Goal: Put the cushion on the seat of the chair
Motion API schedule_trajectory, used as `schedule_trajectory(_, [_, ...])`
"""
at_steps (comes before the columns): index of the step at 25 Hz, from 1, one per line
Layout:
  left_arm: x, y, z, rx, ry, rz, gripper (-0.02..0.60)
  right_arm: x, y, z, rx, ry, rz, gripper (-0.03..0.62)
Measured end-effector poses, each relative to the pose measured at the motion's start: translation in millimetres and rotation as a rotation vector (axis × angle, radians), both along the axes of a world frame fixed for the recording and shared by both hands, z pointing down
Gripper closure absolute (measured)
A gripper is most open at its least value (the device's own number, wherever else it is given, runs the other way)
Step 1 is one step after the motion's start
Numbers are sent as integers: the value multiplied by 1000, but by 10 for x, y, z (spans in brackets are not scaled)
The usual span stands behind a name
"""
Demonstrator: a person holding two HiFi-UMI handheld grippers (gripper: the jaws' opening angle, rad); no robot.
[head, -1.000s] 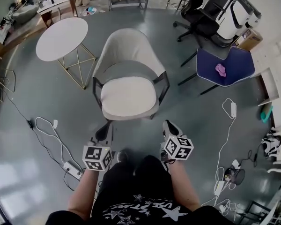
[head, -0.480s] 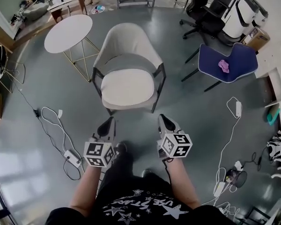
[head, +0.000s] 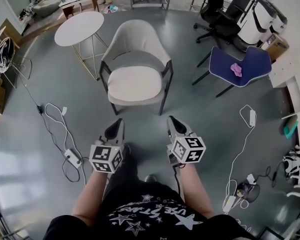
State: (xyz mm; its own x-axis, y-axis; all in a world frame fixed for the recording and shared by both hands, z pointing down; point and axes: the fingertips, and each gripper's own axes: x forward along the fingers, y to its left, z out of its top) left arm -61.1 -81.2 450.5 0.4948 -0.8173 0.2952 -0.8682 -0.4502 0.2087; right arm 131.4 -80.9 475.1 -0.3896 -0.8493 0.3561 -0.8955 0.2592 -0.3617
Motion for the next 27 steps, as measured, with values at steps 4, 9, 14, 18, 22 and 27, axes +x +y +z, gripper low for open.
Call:
schedule_trajectory(4, [89,292,-128,30,8,-2,574,37,299,-84,23,-33,-31,591])
schedule_trajectory(9, [158,662,-257,58,20,-7,574,63,683,-137,26,-23,-56,591])
schedule_trajectory(14, [212,1011,-340,78,27,-28,574,125,1006,-211,39,-10,-78,591])
schedule_trajectory(18, [216,1214,-450,115,37,-45,574,95,1185,-280,58,7,-107,591])
schedule_trajectory(22, [252,1385,-596,155,49,-59,574,68,1317,-344,74,22,-139,591])
schedule_trajectory(27, [244,1565,-679,190,33,-65,574,9,1459,-373,82,21,-154,591])
